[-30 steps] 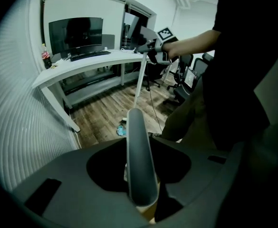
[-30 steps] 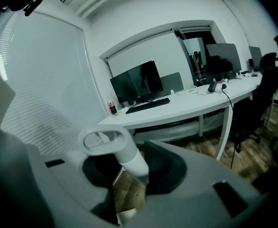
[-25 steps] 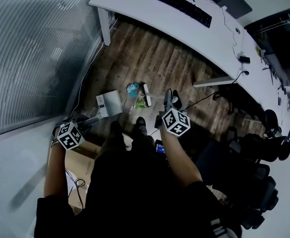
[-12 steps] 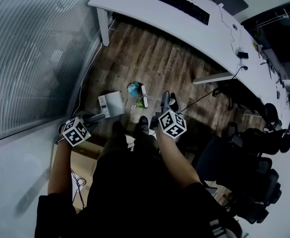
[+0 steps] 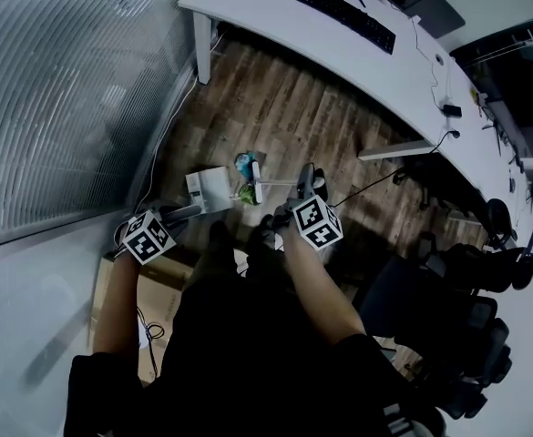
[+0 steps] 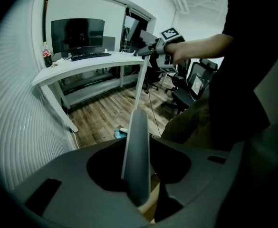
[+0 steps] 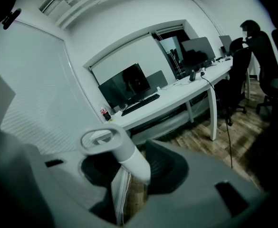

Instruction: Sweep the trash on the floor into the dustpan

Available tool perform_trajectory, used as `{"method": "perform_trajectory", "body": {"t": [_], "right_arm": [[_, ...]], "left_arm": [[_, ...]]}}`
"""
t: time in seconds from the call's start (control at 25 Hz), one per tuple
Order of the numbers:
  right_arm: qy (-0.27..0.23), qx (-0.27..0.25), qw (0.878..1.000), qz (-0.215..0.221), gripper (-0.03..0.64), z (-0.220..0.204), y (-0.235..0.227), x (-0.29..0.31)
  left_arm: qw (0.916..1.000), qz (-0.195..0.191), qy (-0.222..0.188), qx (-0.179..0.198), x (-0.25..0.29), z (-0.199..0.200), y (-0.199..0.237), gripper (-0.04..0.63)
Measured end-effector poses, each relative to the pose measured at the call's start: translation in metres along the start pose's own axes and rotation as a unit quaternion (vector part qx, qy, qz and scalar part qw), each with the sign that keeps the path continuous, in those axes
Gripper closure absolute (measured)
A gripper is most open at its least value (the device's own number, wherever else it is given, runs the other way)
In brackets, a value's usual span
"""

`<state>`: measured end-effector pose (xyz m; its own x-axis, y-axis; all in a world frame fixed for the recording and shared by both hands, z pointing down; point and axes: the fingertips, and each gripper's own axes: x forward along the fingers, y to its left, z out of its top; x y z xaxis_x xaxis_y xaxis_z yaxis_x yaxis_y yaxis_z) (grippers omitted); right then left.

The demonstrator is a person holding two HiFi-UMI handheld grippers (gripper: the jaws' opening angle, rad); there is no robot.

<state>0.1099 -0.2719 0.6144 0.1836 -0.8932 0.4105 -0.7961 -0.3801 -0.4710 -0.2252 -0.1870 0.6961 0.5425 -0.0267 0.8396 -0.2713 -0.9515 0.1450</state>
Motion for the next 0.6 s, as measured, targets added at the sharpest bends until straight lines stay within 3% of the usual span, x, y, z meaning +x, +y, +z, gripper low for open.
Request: {"method": "perform_trajectory", "body": {"t": [0.12,0.36,0.6], "right_arm": [[0.013,-0.009,1.000,0.019,0.485,-0.010,0.014,-0.002],[0.034,-0.028,0.997,0.059,0.485,-0.028,0.038,-0.004],[0.031,-0.017,0.996,0.076,0.476,-0.026,0.050,0.007]], "left_arm": [[0.9997,0.015,0.007,-0.020,0.000,-0.001,0.002,0.477],[0.9944,0.046,0.006,-0.095,-0.001,-0.008,0.000,0.477],[0.9961,0.032,-0.001,-0.082,0.006,0.000,-0.018,0.479]]}}
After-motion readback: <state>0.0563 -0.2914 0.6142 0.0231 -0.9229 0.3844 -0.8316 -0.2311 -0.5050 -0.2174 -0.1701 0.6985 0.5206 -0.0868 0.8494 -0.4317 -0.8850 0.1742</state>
